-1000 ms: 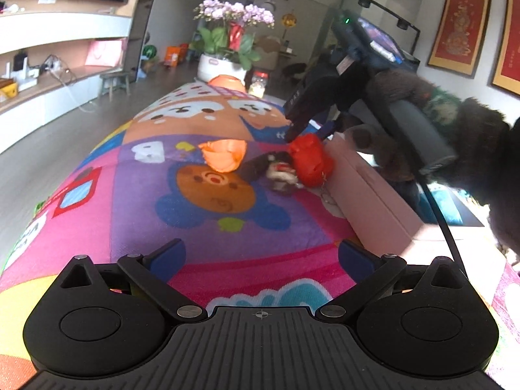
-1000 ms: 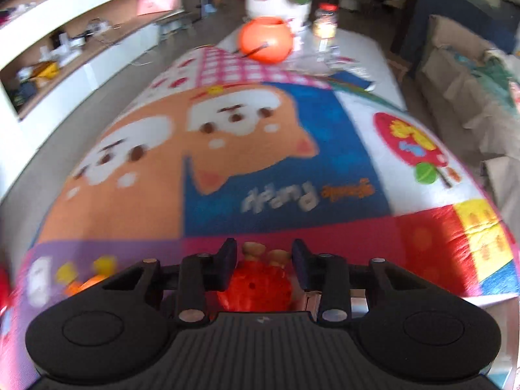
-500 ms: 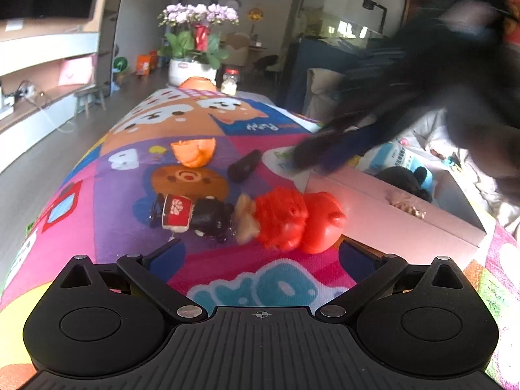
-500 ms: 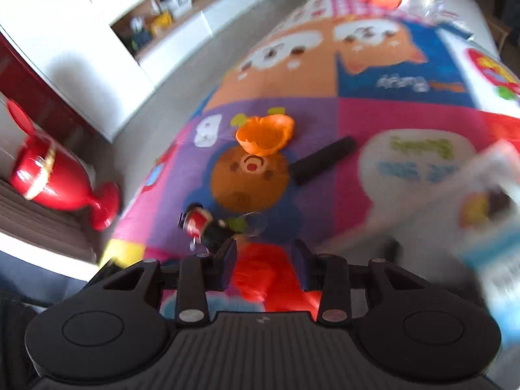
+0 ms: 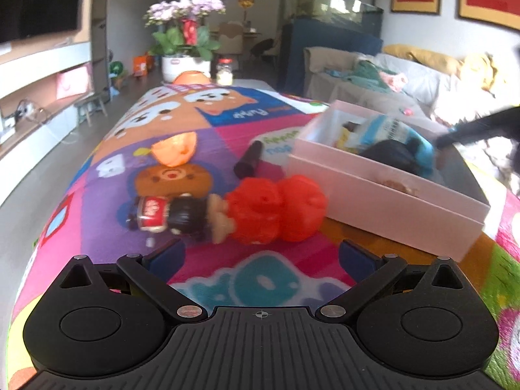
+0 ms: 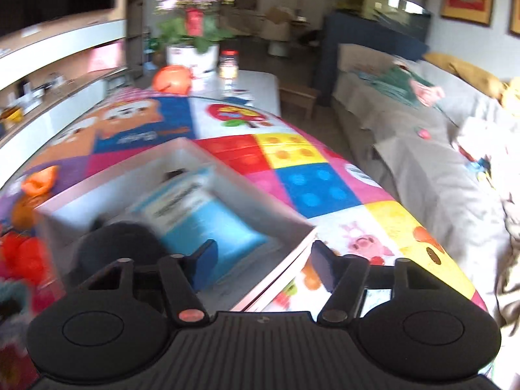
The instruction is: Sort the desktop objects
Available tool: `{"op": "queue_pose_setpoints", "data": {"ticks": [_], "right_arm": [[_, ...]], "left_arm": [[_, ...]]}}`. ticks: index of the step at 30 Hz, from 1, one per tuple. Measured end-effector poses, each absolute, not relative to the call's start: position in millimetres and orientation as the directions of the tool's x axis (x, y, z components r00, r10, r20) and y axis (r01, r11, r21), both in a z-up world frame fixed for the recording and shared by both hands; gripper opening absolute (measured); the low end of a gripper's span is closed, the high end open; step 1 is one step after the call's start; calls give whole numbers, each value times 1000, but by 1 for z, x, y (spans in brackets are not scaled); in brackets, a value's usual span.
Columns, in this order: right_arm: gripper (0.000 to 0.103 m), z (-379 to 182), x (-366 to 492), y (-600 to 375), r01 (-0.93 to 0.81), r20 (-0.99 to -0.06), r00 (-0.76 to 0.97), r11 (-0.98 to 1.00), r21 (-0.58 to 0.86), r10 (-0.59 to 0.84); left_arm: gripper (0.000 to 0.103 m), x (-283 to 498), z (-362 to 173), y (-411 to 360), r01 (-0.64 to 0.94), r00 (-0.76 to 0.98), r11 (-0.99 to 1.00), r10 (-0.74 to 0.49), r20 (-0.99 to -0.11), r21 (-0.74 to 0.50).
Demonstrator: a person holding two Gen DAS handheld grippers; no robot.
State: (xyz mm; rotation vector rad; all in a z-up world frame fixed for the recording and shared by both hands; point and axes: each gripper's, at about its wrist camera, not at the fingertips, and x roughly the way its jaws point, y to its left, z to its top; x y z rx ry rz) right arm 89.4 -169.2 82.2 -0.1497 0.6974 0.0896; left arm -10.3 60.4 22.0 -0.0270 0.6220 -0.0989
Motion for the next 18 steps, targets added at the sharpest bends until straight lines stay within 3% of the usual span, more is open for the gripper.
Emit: {"op": "queue_pose_setpoints", "data": {"ticks": [4, 8, 12, 18], "right_arm": [[62, 77, 115, -181, -45, -549, 835, 991, -124, -31], [62, 70, 157, -198, -67, -614, 788, 998, -5, 50], [55, 66, 165, -213, -77, -638, 765, 996, 41, 85], [49, 57, 148, -249, -4, -676, 734, 996, 91, 65]], "left_arm": [[103, -14, 36, 39, 158, 820, 987, -137, -556, -11], [103, -11, 48, 20, 304, 782, 948, -302, -545, -89], [103, 2, 49, 0, 373, 736, 916, -390, -554, -149], [103, 7, 46, 0, 325, 772, 941, -321, -549, -94]]}}
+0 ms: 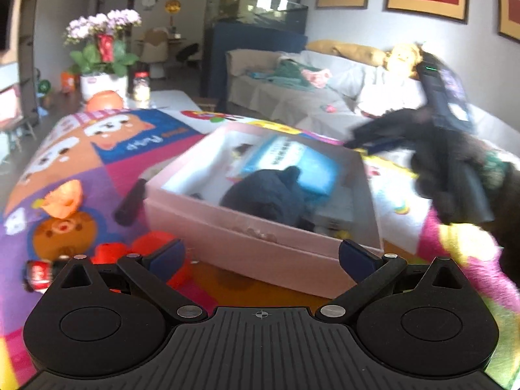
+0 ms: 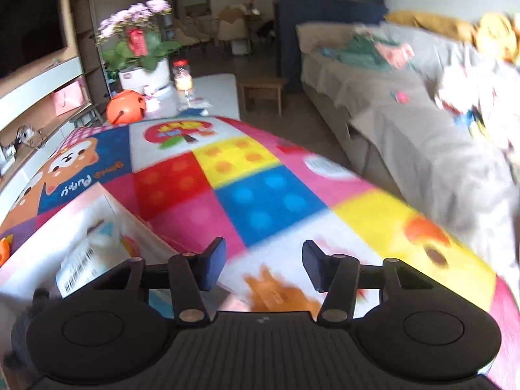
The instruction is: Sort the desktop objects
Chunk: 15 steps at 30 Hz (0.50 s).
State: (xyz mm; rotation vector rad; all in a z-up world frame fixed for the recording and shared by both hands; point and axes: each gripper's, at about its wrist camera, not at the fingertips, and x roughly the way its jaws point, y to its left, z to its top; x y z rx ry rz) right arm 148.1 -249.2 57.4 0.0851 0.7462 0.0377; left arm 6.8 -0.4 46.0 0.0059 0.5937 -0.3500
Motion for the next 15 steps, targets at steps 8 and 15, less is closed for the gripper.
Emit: {"op": "queue_pose_setpoints", "data": {"ticks": [8, 15], "right_arm": [[35, 52, 110, -261, -95, -640, 757, 991, 92, 132], [33, 56, 64, -239, -245, -664, 697, 960, 133, 270]], "left_arm": [[103, 1, 37, 42, 151, 803, 989, -127, -582, -7], [103, -11, 48, 72, 56, 829, 998, -38, -558, 16]]}}
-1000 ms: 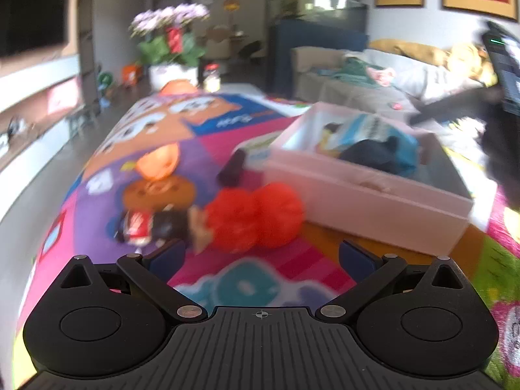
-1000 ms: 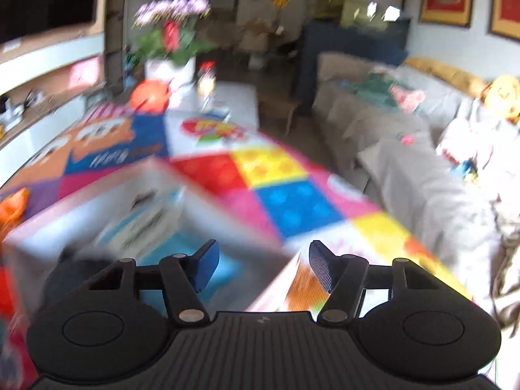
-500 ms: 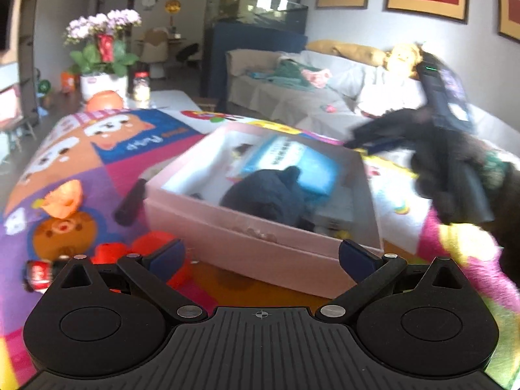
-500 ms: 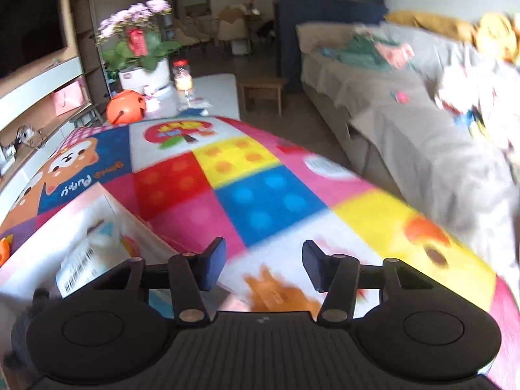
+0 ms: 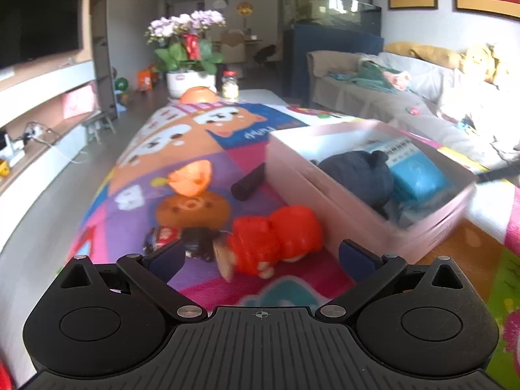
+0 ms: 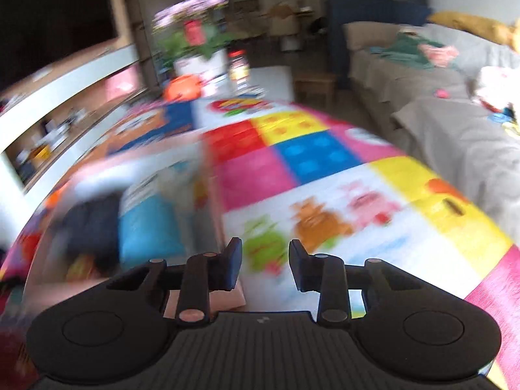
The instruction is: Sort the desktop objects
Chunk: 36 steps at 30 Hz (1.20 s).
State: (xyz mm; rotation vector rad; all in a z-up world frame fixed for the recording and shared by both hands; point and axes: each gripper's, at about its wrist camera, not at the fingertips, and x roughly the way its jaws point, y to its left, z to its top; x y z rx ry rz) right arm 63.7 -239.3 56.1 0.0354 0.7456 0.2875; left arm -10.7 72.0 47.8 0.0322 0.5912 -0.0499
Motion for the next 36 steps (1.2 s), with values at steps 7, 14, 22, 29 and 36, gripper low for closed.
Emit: {"op": "queue_pose_setpoints", "data": {"ticks": [7, 14, 22, 29, 36], "right_arm": [[54, 73, 0, -188, -477, -626, 684, 879, 4, 374], [75, 85, -27, -128, -557, -499, 765, 808, -193, 408], [58, 63, 0, -46, -625, -558, 725, 726, -287, 404], [58, 55, 9, -63, -580, -616, 723, 760, -295, 312], [56, 73, 6, -114, -492, -603, 739, 852, -178, 301]], "left_arm": [[103, -16, 51, 82, 20, 849, 999, 8, -529, 47], [103, -18, 46, 90, 26, 854, 996, 24, -520, 89], [103, -22, 53, 114, -25, 869, 998, 46, -493, 49], [103, -14, 44, 109, 20, 867, 998, 12, -499, 60], [103, 12, 30, 73, 138, 865, 964, -7, -502, 226]]}}
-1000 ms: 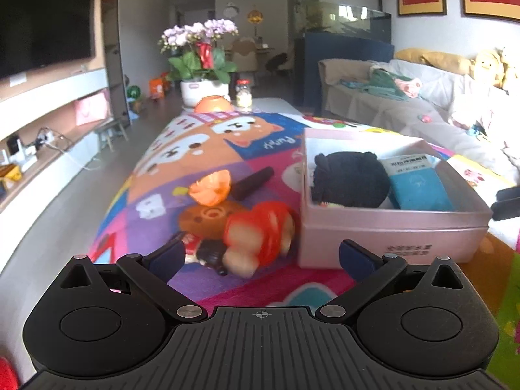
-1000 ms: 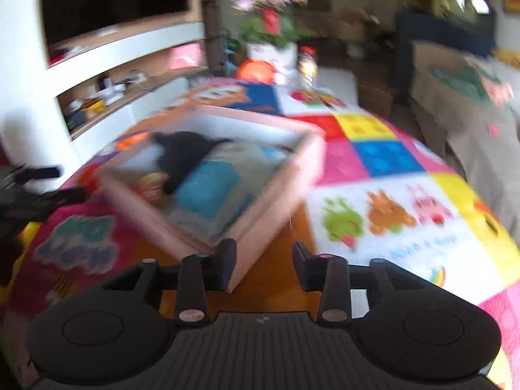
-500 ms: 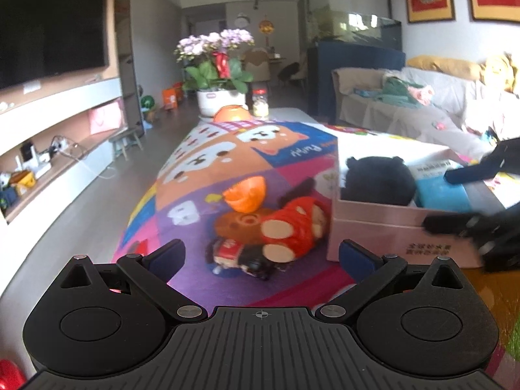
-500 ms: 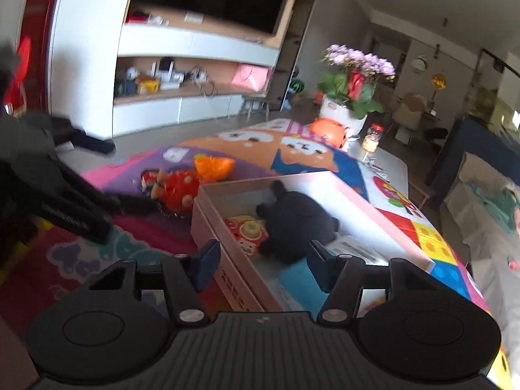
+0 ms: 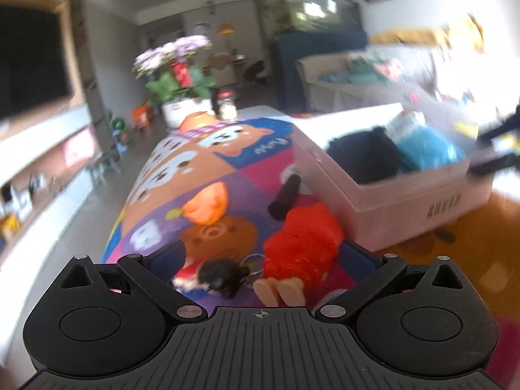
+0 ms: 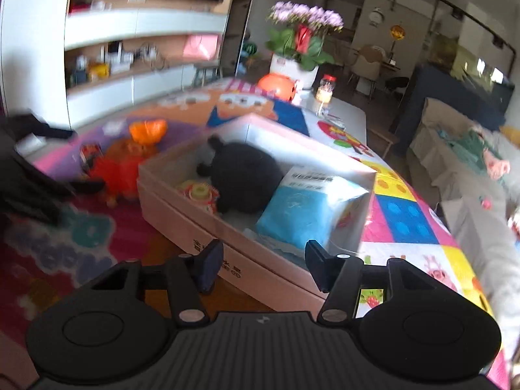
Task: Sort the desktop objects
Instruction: 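Grasp and lift the red doll with the left gripper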
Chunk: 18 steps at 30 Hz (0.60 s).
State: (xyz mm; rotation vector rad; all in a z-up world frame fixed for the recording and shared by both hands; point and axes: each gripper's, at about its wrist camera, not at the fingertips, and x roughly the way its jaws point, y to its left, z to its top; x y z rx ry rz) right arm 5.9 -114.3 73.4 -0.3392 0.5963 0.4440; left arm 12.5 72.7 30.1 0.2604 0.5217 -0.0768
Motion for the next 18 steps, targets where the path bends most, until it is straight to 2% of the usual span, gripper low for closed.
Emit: {"op": "queue_pose_setpoints", "data": {"ticks": [3, 5, 7, 9, 14, 18], "right_arm": [[62, 81, -8, -128, -467, -561, 767, 871, -154, 312], [66, 79, -14, -136, -455, -553, 768, 883, -117, 323], [68, 73, -18, -143, -439, -551, 767, 895, -79, 328], [68, 67, -18, -150, -414, -563, 762, 909, -44, 320], [69, 56, -16, -169, -341, -581, 761, 940, 19, 288], [73, 53, -16, -184, -280, -572, 776, 958, 65, 265]], "left_arm": [[97, 23, 22, 56, 205, 850, 931, -17, -526, 302], [85, 27, 18, 49, 242, 836, 916, -29, -547, 320], [63, 30, 14, 43, 257, 827, 906, -25, -562, 337], [54, 30, 12, 43, 246, 825, 908, -13, -565, 338], [53, 9, 31, 57, 184, 842, 938, 3, -539, 292], [53, -25, 61, 52, 250, 853, 949, -122, -508, 193]]}}
